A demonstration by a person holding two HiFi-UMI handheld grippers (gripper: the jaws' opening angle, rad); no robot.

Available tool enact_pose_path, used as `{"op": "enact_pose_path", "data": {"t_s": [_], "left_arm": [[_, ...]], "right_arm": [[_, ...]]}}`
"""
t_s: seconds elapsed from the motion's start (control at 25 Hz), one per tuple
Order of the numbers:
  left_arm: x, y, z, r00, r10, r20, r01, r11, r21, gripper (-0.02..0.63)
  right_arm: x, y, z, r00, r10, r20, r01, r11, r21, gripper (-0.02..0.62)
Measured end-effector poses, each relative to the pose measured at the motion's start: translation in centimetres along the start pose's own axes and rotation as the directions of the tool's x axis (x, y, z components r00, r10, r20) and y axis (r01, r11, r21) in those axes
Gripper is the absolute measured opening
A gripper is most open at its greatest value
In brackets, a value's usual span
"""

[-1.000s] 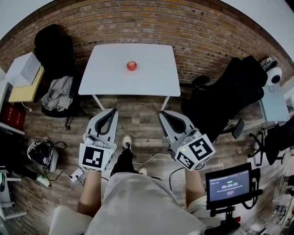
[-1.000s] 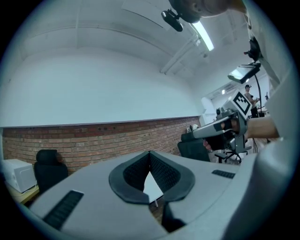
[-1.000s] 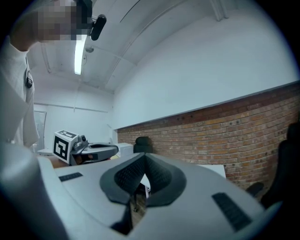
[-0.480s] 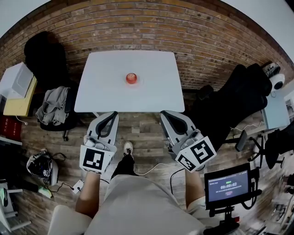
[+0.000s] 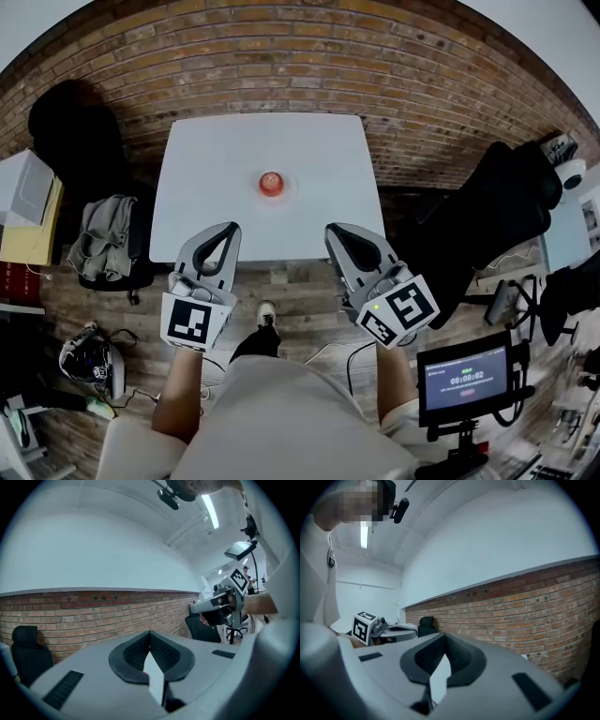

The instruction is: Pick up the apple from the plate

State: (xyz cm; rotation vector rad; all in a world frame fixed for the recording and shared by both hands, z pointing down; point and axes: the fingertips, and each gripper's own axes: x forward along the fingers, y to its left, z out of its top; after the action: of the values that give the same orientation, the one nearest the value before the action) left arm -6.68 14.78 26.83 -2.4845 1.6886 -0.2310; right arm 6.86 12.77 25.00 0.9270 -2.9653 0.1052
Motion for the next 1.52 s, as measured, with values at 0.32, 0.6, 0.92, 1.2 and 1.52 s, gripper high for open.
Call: {"op": "enact_pose_path", "data": {"t_s": [0.32, 0.6, 0.92, 1.2, 1.52], "left_arm": [[3.9, 3.9, -0.9, 0.999, -0.042, -0.014, 0.042, 0.999, -0.001, 0.005], [5.6, 6.5, -4.0, 0.996, -0.072, -0.05, 0.071, 0.997, -0.01, 0.005], [9.1, 9.9, -8.2, 0.993, -0.105, -0.061, 0.101, 0.992, -0.07, 0.005], [10.9, 9.7, -7.7, 0.985, -0.16, -0.064, 0.157, 0.986, -0.049, 0.005], [12.5, 8.2, -7.9, 0.949, -0.298, -0.104, 0.298, 0.955, -0.013, 0.005]], "right_arm": [[5.2, -2.5, 0.0, 1.0, -0.017, -0.021, 0.017, 1.0, 0.014, 0.0], [7.8, -3.7, -0.4, 0.997, -0.047, -0.057, 0.047, 0.999, 0.007, 0.0], [13.2, -6.2, -2.9, 0.99, -0.083, -0.116, 0.087, 0.996, 0.023, 0.0], [13.7, -7.6, -2.0, 0.988, -0.124, -0.094, 0.126, 0.992, 0.024, 0.0], [13.5, -8.2, -2.1, 0.982, -0.158, -0.104, 0.163, 0.986, 0.039, 0.0]]}}
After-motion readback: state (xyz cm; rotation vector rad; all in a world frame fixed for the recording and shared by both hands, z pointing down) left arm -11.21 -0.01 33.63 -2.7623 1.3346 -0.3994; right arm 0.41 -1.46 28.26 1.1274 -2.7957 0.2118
